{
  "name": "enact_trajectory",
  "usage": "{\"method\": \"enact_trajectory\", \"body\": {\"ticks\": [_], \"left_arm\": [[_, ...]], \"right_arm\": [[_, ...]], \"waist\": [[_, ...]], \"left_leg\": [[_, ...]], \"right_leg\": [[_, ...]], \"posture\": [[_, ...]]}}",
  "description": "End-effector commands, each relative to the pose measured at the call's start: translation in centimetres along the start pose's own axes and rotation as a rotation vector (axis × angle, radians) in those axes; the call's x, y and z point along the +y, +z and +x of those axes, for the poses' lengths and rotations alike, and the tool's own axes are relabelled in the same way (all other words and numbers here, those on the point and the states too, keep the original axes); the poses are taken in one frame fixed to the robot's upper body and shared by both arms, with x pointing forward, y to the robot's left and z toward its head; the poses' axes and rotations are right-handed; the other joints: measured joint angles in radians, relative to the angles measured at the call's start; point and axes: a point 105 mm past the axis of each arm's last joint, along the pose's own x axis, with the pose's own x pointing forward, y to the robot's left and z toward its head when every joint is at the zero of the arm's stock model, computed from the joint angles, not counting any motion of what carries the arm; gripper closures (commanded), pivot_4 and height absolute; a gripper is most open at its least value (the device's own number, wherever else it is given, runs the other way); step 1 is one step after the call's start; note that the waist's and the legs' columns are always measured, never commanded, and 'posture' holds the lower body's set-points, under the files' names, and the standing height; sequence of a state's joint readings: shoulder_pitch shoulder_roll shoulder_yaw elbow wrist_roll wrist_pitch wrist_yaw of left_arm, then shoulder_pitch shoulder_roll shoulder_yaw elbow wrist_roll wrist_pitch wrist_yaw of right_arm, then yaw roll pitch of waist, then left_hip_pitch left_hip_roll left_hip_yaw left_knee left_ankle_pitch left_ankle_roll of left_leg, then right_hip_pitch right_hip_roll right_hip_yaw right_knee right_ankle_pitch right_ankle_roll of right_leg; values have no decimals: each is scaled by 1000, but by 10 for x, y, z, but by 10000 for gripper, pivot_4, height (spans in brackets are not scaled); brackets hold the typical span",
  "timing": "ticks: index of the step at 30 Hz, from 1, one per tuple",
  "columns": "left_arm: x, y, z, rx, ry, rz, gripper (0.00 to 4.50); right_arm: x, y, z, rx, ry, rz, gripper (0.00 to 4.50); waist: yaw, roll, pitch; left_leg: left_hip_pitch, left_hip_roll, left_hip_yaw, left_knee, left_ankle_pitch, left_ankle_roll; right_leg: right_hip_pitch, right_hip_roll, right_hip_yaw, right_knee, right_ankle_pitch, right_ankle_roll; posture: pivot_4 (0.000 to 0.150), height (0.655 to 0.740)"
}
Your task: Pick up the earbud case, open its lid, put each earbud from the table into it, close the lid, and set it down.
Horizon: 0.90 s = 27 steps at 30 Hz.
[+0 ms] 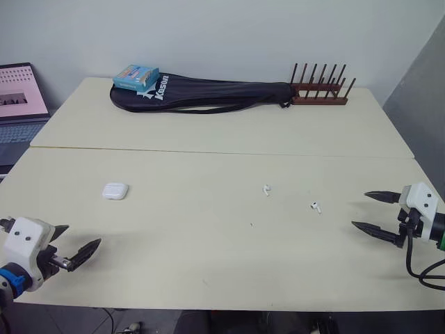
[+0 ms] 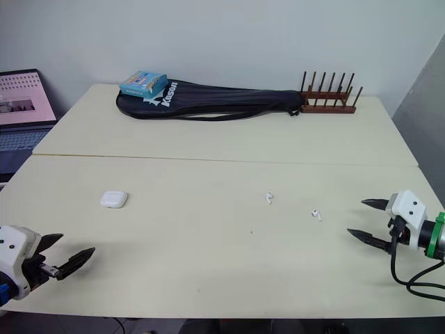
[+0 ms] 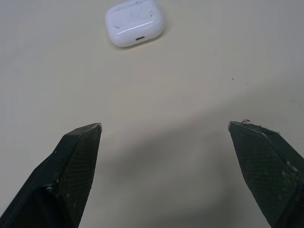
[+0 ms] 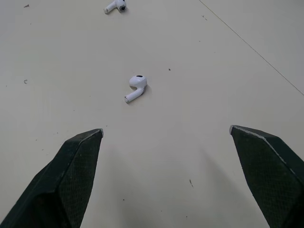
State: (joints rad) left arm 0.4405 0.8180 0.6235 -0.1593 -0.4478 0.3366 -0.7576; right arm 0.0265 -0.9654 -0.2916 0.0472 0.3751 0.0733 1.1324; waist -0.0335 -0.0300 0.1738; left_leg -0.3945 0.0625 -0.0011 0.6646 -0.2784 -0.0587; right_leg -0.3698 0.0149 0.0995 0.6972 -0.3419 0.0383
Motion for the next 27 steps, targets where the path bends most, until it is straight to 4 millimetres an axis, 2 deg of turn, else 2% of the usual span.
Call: {"method": "enact_trajectory", "body": {"ticks": [1, 7, 22, 27], "left_arm": [[-1, 17, -3, -55, -14, 50, 0], [-5, 29, 2, -131, -74, 70, 0], [-5, 26, 2, -126, -122, -11, 0], [-3, 24, 1, -135, -105, -52, 0]], "right_arm": [[-3, 7, -4, -12, -8, -35, 68], [-3, 6, -5, -6, -23, -74, 68], [2, 31, 2, -88, 95, 3, 68], [4, 33, 3, -83, 114, 2, 68]], "waist": [[0, 0, 0], [0, 0, 0], [0, 0, 0], [0, 0, 0]], "left_leg": [[0, 0, 0, 0, 0, 0], [0, 0, 0, 0, 0, 0], [0, 0, 0, 0, 0, 0], [0, 0, 0, 0, 0, 0]], "right_leg": [[0, 0, 0, 0, 0, 0], [0, 0, 0, 0, 0, 0], [0, 0, 0, 1, 0, 0], [0, 0, -1, 1, 0, 0]], "posture": [[1500, 7274], [1500, 7274], [1500, 7274], [1500, 7274]]}}
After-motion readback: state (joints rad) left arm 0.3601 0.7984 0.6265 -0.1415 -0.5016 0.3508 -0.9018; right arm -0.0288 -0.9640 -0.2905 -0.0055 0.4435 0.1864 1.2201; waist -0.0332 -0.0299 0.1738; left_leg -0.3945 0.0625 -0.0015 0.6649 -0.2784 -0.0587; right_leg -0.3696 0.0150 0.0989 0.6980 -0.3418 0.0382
